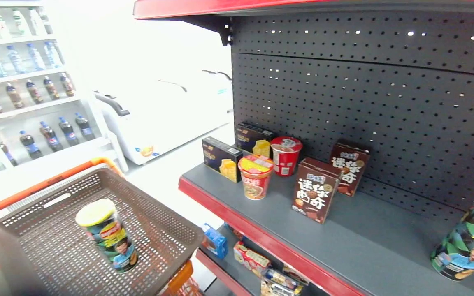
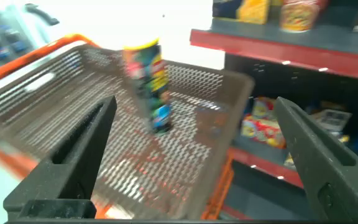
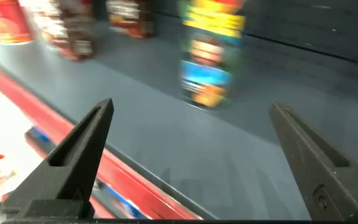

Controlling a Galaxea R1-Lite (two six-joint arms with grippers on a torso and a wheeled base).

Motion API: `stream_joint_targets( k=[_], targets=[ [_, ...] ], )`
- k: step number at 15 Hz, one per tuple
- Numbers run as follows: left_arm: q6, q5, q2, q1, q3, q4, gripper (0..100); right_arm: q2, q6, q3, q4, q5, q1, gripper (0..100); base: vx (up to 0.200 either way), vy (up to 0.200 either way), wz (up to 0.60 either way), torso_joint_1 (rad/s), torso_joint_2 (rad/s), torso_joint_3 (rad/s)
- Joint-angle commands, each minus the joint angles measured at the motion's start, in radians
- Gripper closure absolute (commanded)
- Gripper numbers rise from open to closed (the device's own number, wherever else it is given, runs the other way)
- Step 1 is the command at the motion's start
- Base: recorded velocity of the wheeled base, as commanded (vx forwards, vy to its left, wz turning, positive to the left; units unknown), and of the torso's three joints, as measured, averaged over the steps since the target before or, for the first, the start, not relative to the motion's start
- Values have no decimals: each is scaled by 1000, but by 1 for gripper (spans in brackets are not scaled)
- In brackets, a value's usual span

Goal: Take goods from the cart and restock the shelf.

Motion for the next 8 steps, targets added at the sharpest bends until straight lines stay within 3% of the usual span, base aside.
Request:
stream_joint_targets(
  k=[1,4,5,8],
  targets=[
    [0,0,1,0,0,1,0,2,0,0,0,0,0,0,0,0,600,7,2,7],
    [0,17,1,0,-1,-2,0,0,12,0,2,-2,0,0,0,0,600,1,1,2],
    [0,27,21,2,-74,7,0,2,9,0,2,0,0,0,0,0,600,2,2,2],
    [-9,32,498,0,-472,87,0,0,12,0,2,0,0,0,0,0,0,0,0,0]
  ],
)
